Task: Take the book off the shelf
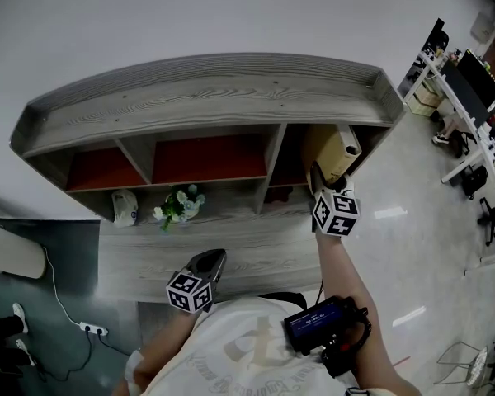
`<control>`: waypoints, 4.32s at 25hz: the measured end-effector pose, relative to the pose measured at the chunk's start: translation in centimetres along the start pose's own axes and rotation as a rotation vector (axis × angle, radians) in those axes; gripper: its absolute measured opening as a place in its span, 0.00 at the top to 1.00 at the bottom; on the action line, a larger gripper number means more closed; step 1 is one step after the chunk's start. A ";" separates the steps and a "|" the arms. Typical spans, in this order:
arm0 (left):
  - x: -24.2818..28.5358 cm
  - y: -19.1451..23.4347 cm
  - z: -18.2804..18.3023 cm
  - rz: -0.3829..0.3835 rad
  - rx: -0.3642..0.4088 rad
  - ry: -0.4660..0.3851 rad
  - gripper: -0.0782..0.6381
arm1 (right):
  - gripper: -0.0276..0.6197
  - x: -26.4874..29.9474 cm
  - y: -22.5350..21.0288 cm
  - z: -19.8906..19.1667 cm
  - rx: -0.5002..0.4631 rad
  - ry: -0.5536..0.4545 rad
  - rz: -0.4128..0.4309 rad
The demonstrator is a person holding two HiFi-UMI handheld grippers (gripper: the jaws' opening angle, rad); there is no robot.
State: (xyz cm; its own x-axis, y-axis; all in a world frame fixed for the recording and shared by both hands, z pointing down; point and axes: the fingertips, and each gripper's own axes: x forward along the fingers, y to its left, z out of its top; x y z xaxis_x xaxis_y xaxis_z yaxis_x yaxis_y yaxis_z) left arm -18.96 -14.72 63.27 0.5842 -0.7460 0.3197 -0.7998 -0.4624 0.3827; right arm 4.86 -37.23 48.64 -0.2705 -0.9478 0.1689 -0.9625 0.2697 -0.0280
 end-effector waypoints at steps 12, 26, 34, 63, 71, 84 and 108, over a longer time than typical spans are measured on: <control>0.4 -2.7 -0.6 -0.035 0.020 0.014 0.89 | 0.63 -3.9 0.1 -0.3 -0.004 -0.028 0.125; 0.0 -5.7 -1.7 -0.044 0.030 0.031 0.89 | 0.64 -8.5 0.3 -0.1 0.008 -0.100 0.259; 0.3 -7.1 -2.5 -0.065 0.043 0.042 0.89 | 0.64 -11.4 0.1 -1.2 0.031 -0.125 0.323; 1.4 -9.3 -3.6 -0.096 0.047 0.065 0.89 | 0.64 -17.2 0.6 -7.3 0.121 -0.056 0.455; 1.3 -9.6 -3.2 -0.093 0.062 0.055 0.89 | 0.63 -18.8 1.3 -9.3 0.135 -0.019 0.484; 1.9 -10.3 -3.4 -0.115 0.072 0.064 0.89 | 0.63 -21.1 2.7 -12.2 0.162 0.025 0.527; 2.7 -9.2 -0.9 -0.134 0.101 0.027 0.89 | 0.64 -23.3 5.0 -16.2 0.168 0.116 0.551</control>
State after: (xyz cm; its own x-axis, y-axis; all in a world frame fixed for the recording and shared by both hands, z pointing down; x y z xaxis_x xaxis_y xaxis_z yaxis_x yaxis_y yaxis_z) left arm -9.88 -12.04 61.41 0.6888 -0.6620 0.2955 -0.7237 -0.6034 0.3350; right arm 6.68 -11.02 60.52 -0.7374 -0.6479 0.1912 -0.6726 0.6782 -0.2960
